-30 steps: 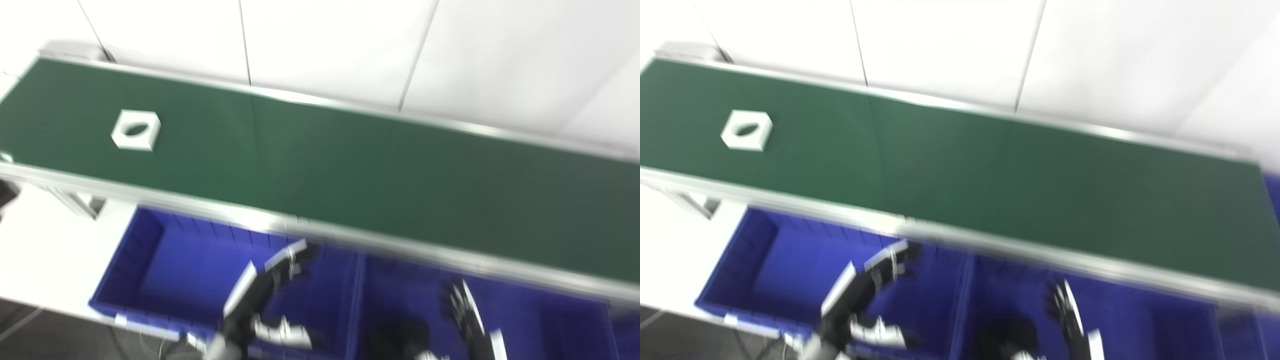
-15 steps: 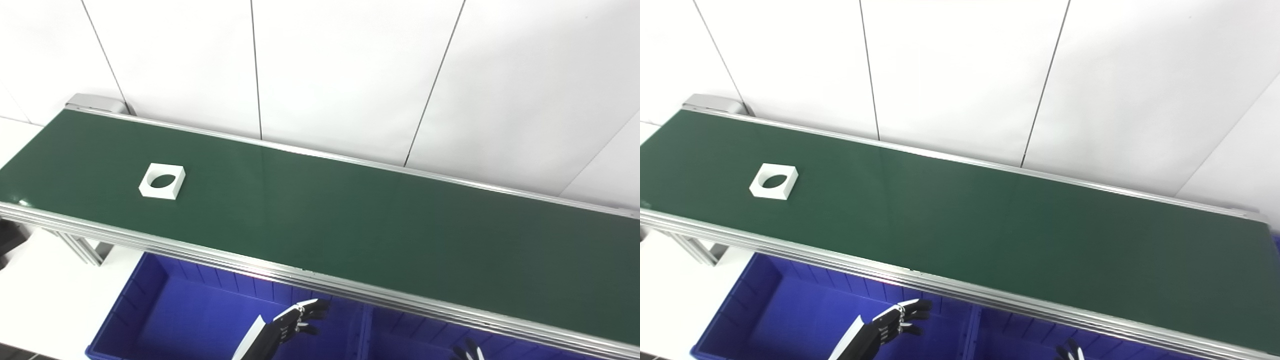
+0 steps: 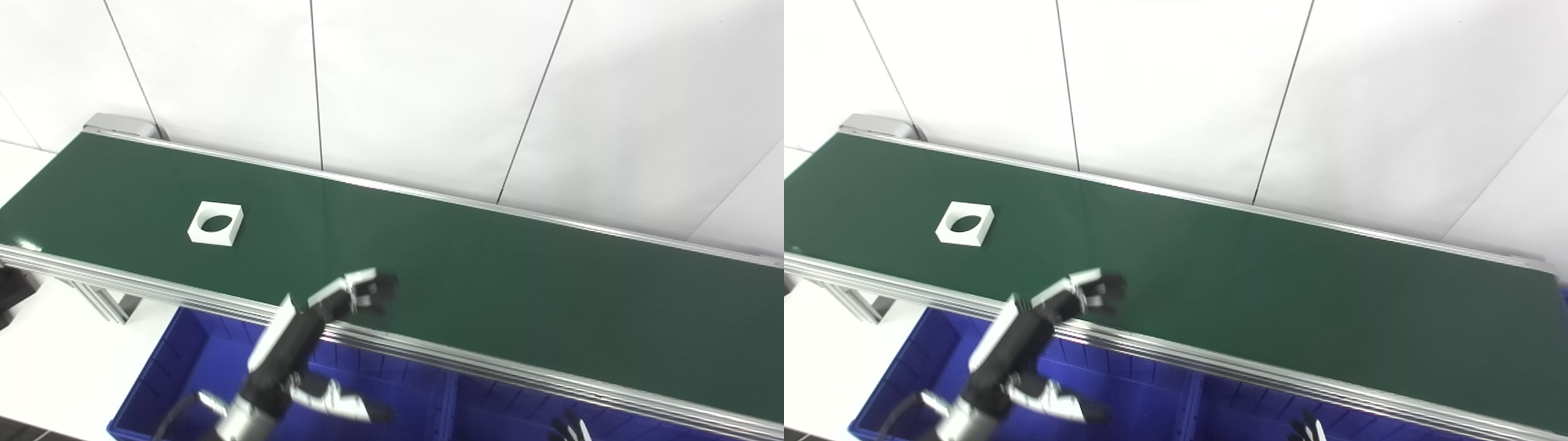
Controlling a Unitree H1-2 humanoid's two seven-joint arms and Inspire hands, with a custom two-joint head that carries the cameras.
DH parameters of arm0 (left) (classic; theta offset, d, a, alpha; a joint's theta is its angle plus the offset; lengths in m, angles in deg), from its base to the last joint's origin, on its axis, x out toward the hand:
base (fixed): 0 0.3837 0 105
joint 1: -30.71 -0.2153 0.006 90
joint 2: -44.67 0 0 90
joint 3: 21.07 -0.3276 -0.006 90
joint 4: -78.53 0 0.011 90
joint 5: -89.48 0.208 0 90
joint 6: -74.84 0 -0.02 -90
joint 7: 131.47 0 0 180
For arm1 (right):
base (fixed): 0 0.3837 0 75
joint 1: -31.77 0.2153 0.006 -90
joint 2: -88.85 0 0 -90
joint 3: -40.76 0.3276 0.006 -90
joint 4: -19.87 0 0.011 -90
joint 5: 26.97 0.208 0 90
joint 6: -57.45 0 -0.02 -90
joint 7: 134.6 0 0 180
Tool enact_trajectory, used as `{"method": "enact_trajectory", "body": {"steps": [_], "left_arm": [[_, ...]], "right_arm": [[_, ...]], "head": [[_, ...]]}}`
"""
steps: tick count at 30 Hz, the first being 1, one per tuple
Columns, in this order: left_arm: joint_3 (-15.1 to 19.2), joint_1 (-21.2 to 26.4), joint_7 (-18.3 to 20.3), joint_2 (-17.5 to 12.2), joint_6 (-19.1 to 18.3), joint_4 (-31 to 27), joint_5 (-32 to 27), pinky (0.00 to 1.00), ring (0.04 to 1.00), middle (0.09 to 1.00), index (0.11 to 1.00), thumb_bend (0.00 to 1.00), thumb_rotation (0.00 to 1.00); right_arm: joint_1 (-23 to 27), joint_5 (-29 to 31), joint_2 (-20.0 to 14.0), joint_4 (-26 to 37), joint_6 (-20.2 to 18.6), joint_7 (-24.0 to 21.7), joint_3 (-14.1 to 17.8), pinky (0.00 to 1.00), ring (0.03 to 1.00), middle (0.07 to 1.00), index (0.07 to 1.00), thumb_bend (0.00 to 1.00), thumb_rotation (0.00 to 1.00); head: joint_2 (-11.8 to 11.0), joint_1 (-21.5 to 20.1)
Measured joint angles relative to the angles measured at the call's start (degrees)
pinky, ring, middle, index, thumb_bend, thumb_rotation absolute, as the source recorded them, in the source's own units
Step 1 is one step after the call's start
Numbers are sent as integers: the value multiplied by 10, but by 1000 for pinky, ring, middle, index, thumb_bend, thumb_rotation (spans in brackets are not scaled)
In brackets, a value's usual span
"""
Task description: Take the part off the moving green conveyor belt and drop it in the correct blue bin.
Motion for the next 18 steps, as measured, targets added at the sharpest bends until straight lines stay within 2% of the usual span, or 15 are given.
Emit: {"method": "enact_trajectory", "body": {"steps": [7,9,11,14,18], "left_arm": [[32,53,17,-31,-61,-33,-13,731,844,875,855,1000,277],[41,64,17,-31,-69,-33,2,767,860,891,860,1000,335],[49,77,17,-31,-83,-32,13,774,863,893,860,1000,342],[52,97,19,-32,-99,-25,28,879,941,951,916,954,354],[56,135,22,-40,-129,2,59,920,960,973,944,905,385]], "right_arm": [[4,0,-1,0,0,10,-5,805,853,894,957,793,317],[6,1,-1,0,0,12,-6,804,845,890,950,794,318],[10,1,-3,0,0,13,-9,802,844,889,949,792,313],[14,-1,-4,-2,0,24,-16,773,818,862,930,814,342],[19,-1,-10,-5,0,47,-27,758,805,852,919,826,364]], "head": [[0,-3],[3,-7],[4,-12],[7,-23],[10,-34]]}}
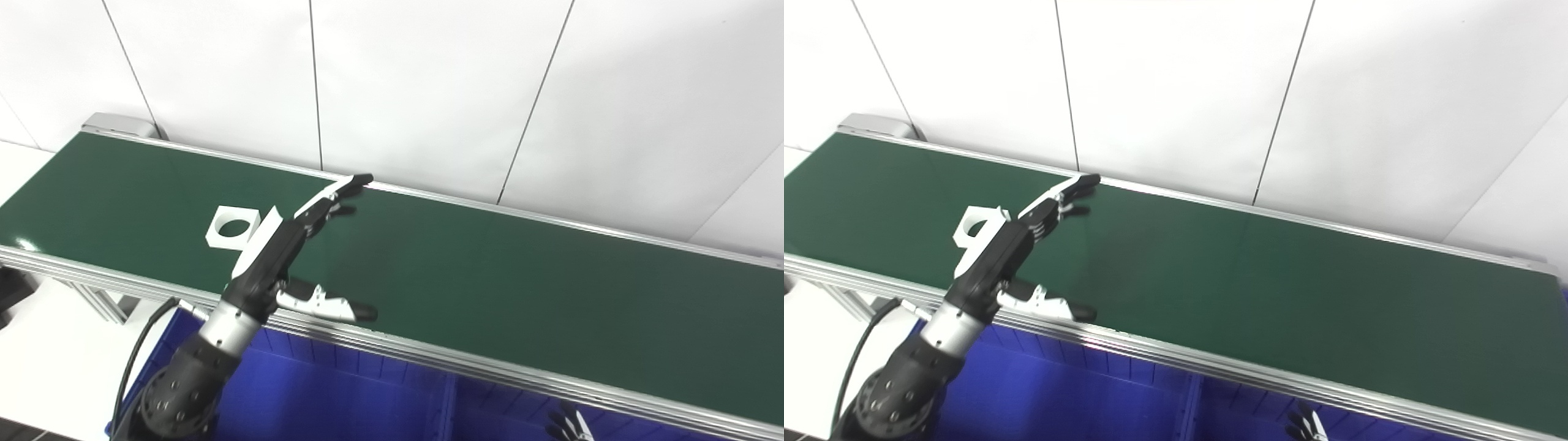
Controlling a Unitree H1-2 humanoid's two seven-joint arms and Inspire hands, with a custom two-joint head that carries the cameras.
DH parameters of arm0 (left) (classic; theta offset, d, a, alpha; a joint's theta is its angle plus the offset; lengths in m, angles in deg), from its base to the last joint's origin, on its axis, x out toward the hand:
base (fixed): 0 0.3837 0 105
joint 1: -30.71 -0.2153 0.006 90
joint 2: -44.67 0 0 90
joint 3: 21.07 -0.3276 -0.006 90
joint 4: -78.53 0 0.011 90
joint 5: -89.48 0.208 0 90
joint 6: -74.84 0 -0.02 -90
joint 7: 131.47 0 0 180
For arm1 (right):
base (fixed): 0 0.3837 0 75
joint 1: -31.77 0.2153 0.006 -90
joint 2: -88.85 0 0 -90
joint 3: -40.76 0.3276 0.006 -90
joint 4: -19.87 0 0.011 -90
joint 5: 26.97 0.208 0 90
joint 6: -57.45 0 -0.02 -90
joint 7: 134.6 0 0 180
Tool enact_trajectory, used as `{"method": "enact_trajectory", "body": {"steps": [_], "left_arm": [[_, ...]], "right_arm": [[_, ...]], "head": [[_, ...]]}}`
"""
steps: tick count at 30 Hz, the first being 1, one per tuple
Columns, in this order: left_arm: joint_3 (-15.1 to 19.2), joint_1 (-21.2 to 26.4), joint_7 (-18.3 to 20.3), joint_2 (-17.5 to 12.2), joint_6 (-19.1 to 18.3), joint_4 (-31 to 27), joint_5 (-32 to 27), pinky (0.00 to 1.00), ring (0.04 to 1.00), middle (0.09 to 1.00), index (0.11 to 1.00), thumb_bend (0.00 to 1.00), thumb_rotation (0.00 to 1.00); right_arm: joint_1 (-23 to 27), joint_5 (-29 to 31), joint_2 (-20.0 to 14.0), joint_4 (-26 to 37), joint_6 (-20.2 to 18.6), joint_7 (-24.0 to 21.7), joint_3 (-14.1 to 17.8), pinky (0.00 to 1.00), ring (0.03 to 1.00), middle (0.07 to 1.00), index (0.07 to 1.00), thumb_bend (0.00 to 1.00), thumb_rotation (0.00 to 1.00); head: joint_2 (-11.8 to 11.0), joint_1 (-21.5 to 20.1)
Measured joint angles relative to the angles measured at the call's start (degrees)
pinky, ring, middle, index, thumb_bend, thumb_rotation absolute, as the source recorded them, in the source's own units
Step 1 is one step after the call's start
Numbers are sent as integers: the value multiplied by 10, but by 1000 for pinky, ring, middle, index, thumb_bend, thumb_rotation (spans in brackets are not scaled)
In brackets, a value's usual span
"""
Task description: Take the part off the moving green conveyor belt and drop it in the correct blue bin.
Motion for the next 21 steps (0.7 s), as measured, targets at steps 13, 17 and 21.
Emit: {"method": "enact_trajectory", "body": {"steps": [13,17,21], "left_arm": [[1,97,13,-52,-39,141,90,891,970,991,966,869,325],[-4,121,12,-58,-35,200,109,885,971,999,972,864,282],[-7,148,11,-62,-23,256,121,880,973,1000,973,855,253]], "right_arm": [[6,-10,-18,-6,0,58,-37,729,792,823,888,884,392],[8,-6,-25,-6,0,61,-45,734,796,824,893,890,403],[7,-6,-28,-5,0,63,-45,751,796,829,893,874,407]], "head": [[11,-9],[12,-3],[13,3]]}}
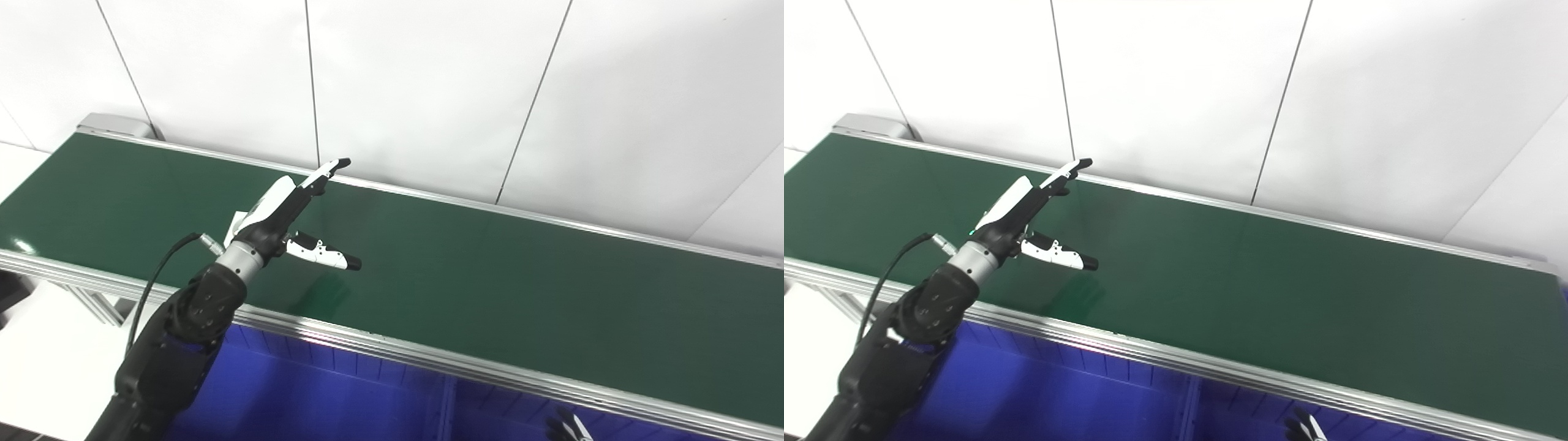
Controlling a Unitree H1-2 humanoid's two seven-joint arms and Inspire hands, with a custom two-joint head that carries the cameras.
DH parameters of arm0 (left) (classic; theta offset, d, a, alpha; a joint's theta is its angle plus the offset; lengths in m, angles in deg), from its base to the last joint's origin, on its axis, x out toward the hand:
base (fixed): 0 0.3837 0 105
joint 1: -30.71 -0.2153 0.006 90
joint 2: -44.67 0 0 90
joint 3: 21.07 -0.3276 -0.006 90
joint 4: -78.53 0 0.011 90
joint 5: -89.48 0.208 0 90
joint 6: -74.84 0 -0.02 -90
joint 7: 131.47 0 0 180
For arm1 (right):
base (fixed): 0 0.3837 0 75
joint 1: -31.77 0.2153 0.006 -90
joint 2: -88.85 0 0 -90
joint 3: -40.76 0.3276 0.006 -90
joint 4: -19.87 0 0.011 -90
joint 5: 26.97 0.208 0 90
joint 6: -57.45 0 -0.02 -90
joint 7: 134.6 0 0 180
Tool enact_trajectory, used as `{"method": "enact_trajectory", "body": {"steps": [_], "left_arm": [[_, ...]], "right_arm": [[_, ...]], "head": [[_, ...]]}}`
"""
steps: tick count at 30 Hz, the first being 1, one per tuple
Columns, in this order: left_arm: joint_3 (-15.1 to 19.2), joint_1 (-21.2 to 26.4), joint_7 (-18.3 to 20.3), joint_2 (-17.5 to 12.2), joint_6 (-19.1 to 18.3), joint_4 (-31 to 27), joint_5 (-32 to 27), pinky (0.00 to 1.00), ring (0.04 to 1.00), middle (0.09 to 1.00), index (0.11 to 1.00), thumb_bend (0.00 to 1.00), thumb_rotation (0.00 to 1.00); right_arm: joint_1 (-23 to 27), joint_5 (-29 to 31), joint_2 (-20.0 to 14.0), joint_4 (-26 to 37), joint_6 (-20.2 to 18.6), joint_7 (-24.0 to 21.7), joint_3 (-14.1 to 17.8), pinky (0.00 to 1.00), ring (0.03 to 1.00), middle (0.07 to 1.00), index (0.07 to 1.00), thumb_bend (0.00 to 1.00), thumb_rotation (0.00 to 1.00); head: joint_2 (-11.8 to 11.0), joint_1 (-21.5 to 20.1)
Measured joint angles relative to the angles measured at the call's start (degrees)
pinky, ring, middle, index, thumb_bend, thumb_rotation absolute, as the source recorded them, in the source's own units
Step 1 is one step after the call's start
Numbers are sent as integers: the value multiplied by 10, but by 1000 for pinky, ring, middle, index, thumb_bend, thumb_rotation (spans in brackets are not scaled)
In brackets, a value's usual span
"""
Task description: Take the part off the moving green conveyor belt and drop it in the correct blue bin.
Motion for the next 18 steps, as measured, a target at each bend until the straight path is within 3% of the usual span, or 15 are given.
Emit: {"method": "enact_trajectory", "body": {"steps": [9,18], "left_arm": [[-8,44,0,-47,7,75,32,832,954,993,976,901,207],[-35,70,-3,-80,21,117,88,962,992,999,986,932,164]], "right_arm": [[3,-9,-4,0,0,28,-12,733,773,812,879,869,424],[6,-13,-11,0,0,38,-17,733,780,817,879,887,432]], "head": [[4,-5],[5,-4]]}}
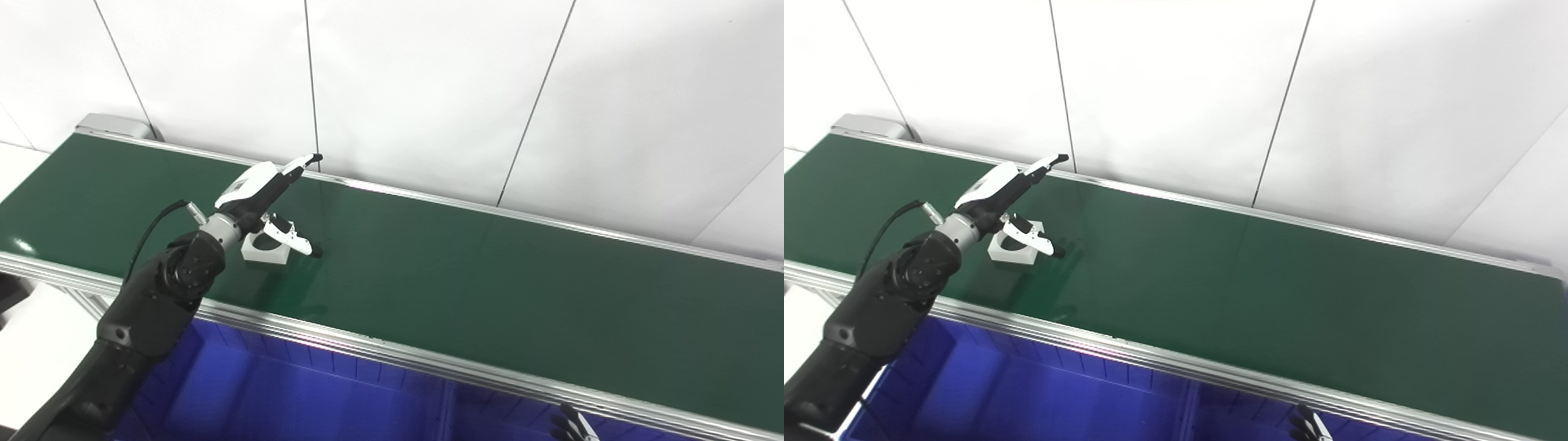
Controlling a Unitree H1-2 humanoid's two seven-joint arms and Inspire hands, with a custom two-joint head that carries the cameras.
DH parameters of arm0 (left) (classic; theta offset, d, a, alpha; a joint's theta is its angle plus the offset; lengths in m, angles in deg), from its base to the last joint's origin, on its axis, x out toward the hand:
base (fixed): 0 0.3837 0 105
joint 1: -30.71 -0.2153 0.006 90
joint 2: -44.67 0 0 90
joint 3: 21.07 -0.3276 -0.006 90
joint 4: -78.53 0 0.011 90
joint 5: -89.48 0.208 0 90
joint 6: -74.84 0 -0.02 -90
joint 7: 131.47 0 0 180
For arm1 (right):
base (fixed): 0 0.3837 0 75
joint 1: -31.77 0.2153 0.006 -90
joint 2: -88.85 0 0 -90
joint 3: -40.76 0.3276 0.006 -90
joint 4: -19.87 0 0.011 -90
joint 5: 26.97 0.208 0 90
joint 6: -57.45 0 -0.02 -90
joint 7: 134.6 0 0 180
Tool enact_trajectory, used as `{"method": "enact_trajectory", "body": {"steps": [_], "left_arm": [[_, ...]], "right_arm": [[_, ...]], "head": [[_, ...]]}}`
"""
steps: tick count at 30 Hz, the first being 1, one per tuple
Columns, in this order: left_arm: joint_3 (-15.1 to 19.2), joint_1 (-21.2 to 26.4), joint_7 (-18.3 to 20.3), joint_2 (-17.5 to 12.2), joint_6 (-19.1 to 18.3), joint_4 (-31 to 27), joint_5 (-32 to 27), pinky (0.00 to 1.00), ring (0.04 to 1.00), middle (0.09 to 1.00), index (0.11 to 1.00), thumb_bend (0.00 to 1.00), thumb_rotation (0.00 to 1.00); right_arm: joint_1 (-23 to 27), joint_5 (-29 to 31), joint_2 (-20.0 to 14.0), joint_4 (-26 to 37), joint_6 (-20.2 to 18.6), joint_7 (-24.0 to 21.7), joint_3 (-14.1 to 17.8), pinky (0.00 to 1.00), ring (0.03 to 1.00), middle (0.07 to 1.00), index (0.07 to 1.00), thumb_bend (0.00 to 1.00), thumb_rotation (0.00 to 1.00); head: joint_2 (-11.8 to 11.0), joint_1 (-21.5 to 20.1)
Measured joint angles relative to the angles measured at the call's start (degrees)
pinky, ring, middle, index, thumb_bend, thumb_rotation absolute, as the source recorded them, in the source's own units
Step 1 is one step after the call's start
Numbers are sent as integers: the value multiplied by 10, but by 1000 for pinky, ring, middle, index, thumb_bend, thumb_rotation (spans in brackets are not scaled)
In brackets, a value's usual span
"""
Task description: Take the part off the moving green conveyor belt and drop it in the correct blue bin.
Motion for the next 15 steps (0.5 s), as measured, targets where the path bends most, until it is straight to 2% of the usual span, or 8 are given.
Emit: {"method": "enact_trajectory", "body": {"steps": [3,8,15], "left_arm": [[-16,10,3,-12,-13,-1,36,998,1000,1000,986,941,136],[-38,17,26,-28,-43,-1,72,1000,1000,1000,980,939,138],[-72,18,29,-34,-44,27,107,1000,1000,1000,966,944,90]], "right_arm": [[0,3,0,0,0,0,-2,732,779,817,881,886,435],[-2,7,-2,1,0,0,-2,735,776,815,882,882,427],[-2,7,-3,3,0,0,-1,736,773,810,881,885,431]], "head": [[1,2],[2,4],[4,-1]]}}
